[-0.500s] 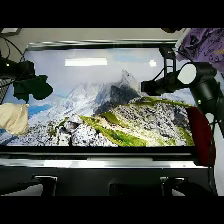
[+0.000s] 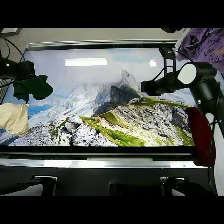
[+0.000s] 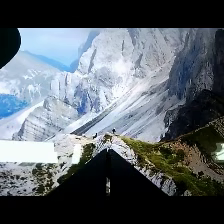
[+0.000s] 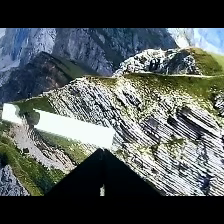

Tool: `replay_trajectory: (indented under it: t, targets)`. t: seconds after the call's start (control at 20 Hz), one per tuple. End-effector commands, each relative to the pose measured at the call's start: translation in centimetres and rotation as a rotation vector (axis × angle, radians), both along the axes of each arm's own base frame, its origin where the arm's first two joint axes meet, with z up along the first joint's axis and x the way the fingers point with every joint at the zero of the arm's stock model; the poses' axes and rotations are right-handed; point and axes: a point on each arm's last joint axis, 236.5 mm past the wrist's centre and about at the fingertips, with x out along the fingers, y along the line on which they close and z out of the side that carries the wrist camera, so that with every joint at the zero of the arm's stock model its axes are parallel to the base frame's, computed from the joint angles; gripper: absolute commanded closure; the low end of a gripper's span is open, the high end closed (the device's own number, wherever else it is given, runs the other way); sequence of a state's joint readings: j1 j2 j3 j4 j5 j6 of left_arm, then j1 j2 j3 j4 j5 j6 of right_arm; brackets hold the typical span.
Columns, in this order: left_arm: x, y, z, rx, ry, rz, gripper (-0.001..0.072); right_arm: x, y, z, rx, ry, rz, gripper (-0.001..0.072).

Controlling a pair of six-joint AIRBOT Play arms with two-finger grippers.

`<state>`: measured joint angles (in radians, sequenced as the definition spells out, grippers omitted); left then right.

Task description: Fold the clothes and pants, and hang the long-sleeved shirts on hangers.

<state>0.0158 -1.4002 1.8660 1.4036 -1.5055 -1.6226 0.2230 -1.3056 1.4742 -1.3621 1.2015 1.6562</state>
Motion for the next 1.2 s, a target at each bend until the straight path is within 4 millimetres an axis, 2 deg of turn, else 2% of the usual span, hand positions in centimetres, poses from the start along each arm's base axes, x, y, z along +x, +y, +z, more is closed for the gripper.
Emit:
replay_trajectory:
  t: [0.0, 0.65, 0.7, 0.75, 0.8, 0.95, 1.15]
  targets:
    - [0.0, 0.0, 0.0, 0.000, 0.001, 0.000, 0.0690, 0.0, 0.0, 0.1, 0.000, -0.001, 0.000, 0.0676]
    - [0.4, 0.0, 0.1, -0.001, -0.014, 0.003, 0.0686, 0.0, 0.0, 0.1, 0.001, -0.001, 0.000, 0.0676]
    - [0.0, 0.5, -0.3, 0.018, 0.008, 0.010, 0.0533, 0.0, 0.0, 0.1, 0.001, -0.001, 0.000, 0.0676]
    - [0.1, 2.0, -0.6, 0.052, 0.021, 0.076, 0.0204, 0.0, 0.0, 0.1, 0.001, -0.001, 0.000, 0.0676]
    - [-0.3, 4.4, -1.2, 0.099, 0.055, 0.192, -0.0013, 0.0, 0.0, 0.1, 0.001, -0.001, 0.000, 0.0676]
    - [-2.0, 12.3, -4.4, 0.232, 0.158, 0.386, -0.0013, 0.0, 0.0, 0.1, 0.001, -0.001, 0.001, 0.0676]
    - [-3.7, 21.8, -10.3, 0.171, 0.185, 0.658, -0.0013, 0.0, 0.0, 0.1, 0.001, -0.001, 0.001, 0.0676]
